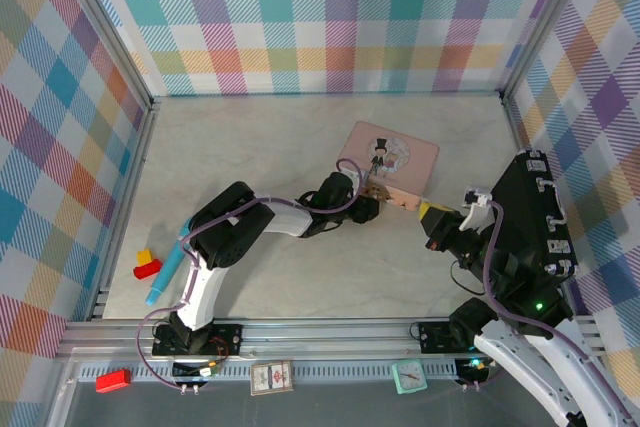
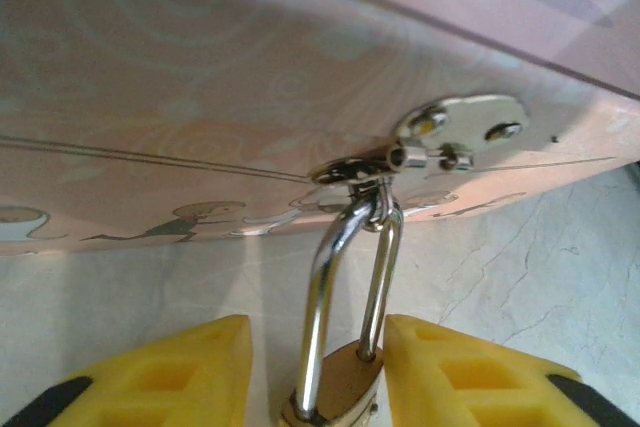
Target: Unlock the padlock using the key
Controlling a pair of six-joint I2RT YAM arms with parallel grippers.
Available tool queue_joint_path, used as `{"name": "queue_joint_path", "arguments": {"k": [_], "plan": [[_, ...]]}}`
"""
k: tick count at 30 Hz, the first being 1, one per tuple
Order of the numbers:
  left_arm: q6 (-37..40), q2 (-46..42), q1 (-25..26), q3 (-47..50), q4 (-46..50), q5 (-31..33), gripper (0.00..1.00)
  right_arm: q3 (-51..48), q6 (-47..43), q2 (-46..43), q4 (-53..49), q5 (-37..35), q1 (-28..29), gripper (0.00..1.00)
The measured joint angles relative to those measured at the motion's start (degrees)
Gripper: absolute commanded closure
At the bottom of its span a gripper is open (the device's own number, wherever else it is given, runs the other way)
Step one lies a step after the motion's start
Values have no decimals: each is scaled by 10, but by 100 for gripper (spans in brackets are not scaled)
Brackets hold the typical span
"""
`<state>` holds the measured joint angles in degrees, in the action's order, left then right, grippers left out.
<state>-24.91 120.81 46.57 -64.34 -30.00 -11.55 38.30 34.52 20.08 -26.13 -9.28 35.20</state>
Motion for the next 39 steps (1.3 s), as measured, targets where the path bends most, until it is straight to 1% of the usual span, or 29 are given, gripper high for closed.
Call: {"name": "queue_joint_path", "arguments": {"k": [5, 9, 13, 16, 23, 30, 35, 39], "plan": [[-10, 0, 0, 11, -18, 4, 76, 0, 4, 9, 1, 2, 0, 100], [-11, -9, 1, 33, -39, 11, 85, 0, 7, 17, 5, 6, 0, 100], [-13, -40, 2, 71, -47, 31, 94, 0, 9, 33, 10, 10, 0, 100], [-22, -66, 0, 104, -46, 49, 99, 0, 11, 50, 13, 14, 0, 100], [-42, -133, -19, 188, -48, 74, 100, 0, 14, 77, 31, 25, 0, 100], [-73, -205, -71, 283, -63, 77, 100, -1, 16, 98, 43, 31, 0, 100], [-93, -254, -99, 335, -59, 87, 100, -7, 26, 122, 47, 36, 0, 100], [-118, -292, -117, 359, -33, 98, 100, -16, 44, 155, 57, 42, 0, 100]]}}
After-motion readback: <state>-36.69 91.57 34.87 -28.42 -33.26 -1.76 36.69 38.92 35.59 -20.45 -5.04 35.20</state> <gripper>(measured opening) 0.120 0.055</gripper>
